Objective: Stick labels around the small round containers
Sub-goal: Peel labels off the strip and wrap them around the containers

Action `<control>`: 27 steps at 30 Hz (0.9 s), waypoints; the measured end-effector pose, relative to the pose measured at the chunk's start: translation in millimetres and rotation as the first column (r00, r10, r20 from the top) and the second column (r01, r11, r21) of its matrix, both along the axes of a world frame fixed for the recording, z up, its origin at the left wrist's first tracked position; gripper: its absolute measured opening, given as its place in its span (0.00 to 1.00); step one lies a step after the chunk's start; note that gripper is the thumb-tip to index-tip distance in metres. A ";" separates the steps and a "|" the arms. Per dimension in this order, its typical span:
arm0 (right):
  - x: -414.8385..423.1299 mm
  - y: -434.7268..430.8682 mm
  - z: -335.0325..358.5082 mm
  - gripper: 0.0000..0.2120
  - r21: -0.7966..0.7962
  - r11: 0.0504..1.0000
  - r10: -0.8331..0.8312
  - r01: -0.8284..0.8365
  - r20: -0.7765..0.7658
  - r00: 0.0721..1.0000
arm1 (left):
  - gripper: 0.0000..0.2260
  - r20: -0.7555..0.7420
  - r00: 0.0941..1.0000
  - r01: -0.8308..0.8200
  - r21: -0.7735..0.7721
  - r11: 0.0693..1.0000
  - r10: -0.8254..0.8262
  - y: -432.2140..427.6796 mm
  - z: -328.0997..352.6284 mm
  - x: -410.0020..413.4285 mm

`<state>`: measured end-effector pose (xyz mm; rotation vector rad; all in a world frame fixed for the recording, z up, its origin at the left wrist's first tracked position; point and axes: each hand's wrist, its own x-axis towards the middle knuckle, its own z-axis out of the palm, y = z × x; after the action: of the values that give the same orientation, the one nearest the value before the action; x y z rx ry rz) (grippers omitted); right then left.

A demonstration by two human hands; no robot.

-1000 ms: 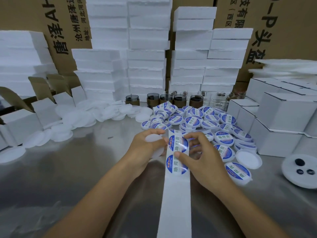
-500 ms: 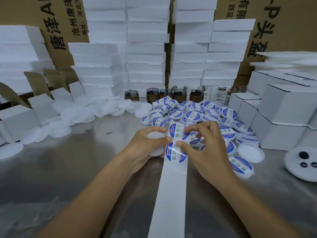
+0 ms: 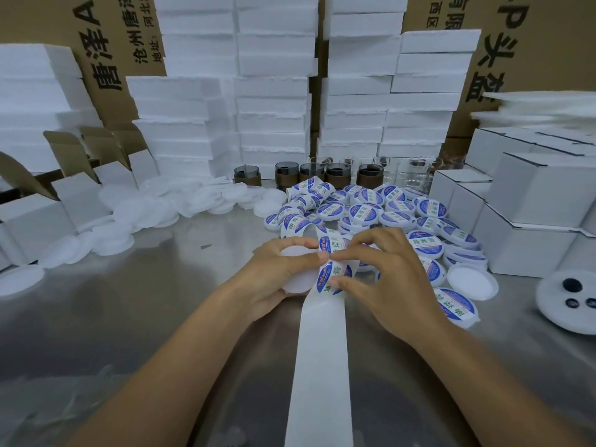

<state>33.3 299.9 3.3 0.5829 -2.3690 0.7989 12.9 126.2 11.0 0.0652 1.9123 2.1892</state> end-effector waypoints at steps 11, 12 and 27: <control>0.6 -3.3 0.7 0.12 0.076 0.996 -0.043 0.041 0.033 0.999 | 0.08 -0.031 0.996 -0.082 -0.059 0.995 0.080 3.8 -3.3 -3.2; 0.5 -3.4 0.1 0.12 0.067 0.997 -0.040 0.037 0.041 0.998 | 0.08 -0.041 0.996 -0.083 -0.072 0.994 0.080 4.4 -3.2 -3.4; 2.8 -0.3 6.9 0.11 0.055 0.996 0.065 -0.077 0.196 0.978 | 0.09 -0.161 0.963 -0.245 -0.191 0.951 0.216 6.2 -3.6 -4.5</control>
<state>36.1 299.6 10.2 0.6445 -2.5711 0.8506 8.4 132.4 7.5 -0.0472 2.3245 2.1577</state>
